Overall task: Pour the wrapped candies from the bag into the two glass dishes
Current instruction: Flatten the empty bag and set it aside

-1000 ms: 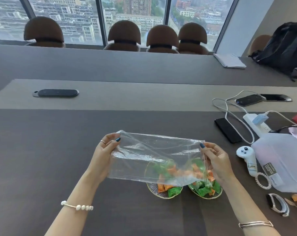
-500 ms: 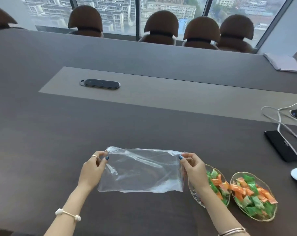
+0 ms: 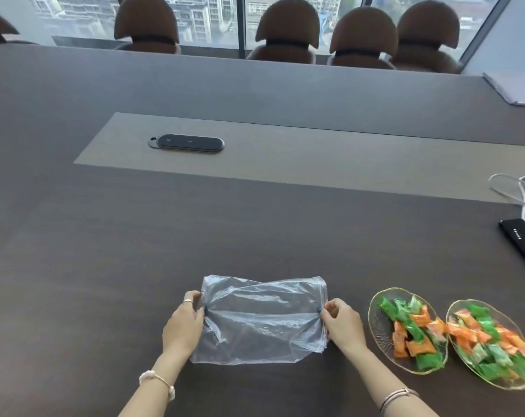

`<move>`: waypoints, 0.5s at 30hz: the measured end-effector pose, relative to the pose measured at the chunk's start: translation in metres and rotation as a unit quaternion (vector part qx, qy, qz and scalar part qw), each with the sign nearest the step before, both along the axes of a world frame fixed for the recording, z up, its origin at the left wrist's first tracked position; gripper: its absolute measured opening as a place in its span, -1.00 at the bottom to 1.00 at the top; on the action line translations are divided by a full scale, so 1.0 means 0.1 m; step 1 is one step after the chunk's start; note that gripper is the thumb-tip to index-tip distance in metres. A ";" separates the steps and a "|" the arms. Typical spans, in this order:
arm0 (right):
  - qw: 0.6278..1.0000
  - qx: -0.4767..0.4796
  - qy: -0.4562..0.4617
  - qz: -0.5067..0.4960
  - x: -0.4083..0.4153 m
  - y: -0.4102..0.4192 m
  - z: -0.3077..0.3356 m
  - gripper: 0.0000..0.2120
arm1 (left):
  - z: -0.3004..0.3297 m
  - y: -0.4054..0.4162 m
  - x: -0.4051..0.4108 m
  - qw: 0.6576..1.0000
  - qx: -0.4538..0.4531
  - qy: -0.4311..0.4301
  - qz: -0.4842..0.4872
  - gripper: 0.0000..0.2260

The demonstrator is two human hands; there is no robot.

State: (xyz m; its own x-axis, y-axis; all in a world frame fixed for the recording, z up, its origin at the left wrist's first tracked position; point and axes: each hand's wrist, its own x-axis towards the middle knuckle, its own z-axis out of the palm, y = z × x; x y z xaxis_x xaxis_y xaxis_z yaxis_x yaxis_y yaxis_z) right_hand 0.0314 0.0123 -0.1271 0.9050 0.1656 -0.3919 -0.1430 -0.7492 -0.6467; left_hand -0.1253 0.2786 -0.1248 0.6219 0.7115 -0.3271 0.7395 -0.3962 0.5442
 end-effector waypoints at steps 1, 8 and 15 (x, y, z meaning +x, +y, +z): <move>1.000 -0.015 -0.008 0.009 0.00 0.00 -0.02 -0.91 | 0.00 0.00 0.01 1.000 -0.001 -0.002 0.005 -0.74; 0.999 0.019 -0.031 -0.006 -0.04 -0.01 0.10 -0.86 | 0.17 -0.09 0.13 0.996 0.062 -0.059 0.027 -0.59; 0.967 0.227 0.027 -0.113 -0.16 -0.56 0.57 -0.72 | 0.59 -0.82 0.69 0.980 0.046 -0.176 -0.081 -0.79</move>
State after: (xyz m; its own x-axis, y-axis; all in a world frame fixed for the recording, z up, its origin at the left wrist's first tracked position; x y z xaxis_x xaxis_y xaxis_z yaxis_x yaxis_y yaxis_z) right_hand 0.0157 -0.0441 -0.0703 0.9182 0.1315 -0.3737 -0.3135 -0.3358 -0.8883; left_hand -0.0562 0.1963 -0.0662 0.7922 0.6102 -0.0122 0.4361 -0.5519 0.7108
